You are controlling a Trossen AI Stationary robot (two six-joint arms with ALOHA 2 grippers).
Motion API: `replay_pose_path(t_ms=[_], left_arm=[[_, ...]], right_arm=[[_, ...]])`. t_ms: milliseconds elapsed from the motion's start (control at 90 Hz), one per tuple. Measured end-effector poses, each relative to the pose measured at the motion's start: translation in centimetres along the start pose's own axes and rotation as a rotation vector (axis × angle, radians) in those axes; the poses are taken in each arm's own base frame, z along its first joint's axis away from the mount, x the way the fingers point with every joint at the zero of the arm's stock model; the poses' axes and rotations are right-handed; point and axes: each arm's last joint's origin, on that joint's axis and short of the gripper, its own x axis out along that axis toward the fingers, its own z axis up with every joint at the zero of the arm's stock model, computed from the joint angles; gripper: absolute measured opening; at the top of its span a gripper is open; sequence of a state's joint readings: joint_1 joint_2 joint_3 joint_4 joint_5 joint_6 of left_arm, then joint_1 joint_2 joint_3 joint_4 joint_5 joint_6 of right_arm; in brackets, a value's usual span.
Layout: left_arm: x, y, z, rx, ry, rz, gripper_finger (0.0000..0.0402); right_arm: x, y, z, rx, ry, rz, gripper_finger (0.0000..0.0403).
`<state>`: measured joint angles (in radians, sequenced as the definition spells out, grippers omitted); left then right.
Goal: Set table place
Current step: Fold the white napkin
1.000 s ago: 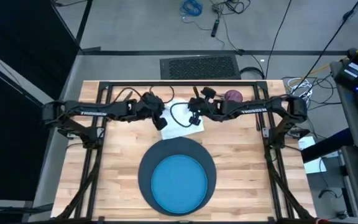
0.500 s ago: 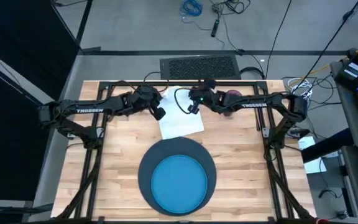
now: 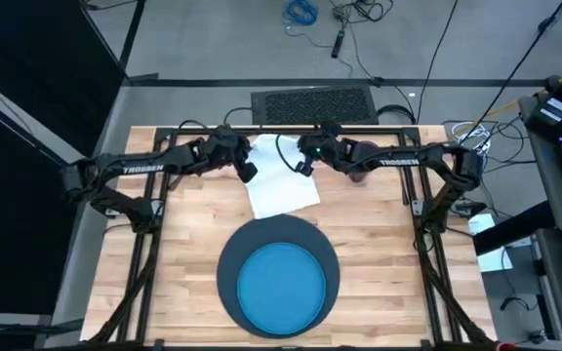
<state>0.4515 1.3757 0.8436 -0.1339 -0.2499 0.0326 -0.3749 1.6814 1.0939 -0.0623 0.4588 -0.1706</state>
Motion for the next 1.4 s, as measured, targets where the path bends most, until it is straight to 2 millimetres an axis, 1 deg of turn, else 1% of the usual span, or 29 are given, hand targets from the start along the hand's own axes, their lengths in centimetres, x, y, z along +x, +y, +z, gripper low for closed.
replay_pose_path(t_ms=[156,400,467,644,733,867,1022,1133,1233,1311,1400], left_arm=[[1.0,-0.3,-0.6,0.01,0.043,-0.015,0.0],[2.4,-0.6,-1.3,0.02,0.092,-0.013,0.0],[2.5,-0.5,-1.4,0.02,0.099,-0.011,0.0],[2.7,-0.5,-1.5,0.02,0.1,-0.011,0.0],[2.6,-0.5,-1.5,0.019,0.1,-0.011,0.0],[2.7,-0.5,-1.5,-0.012,0.101,-0.007,0.0],[2.7,-0.3,-1.5,-0.035,0.102,0.009,0.0],[2.8,0.3,-1.6,-0.045,0.112,0.022,0.0],[2.9,0.8,-1.8,-0.054,0.133,0.034,0.0],[2.9,1.1,-2.0,-0.059,0.152,0.041,0.0],[3.0,1.3,-2.1,-0.063,0.161,0.046,0.0]], right_arm=[[0.1,-0.1,-0.2,0.011,0.014,0.04,0.0],[0.2,-0.2,-0.3,0.014,0.023,0.043,0.0],[0.2,-0.2,-0.4,0.017,0.026,0.05,0.0],[0.5,-0.5,-0.9,0.069,0.067,0.137,0.0],[0.6,-0.8,-1.3,0.075,0.101,0.139,0.0009],[0.7,-1.0,-1.6,0.069,0.12,0.139,0.0043],[0.8,-1.0,-1.6,0.066,0.121,0.15,0.0108],[0.8,-1.0,-1.6,0.066,0.121,0.151,0.0159],[0.8,-1.0,-1.7,0.062,0.132,0.16,0.0194],[0.8,-0.7,-1.8,0.071,0.132,0.259,0.0211],[1.3,0.1,-1.9,0.096,0.115,0.411,0.0219]])
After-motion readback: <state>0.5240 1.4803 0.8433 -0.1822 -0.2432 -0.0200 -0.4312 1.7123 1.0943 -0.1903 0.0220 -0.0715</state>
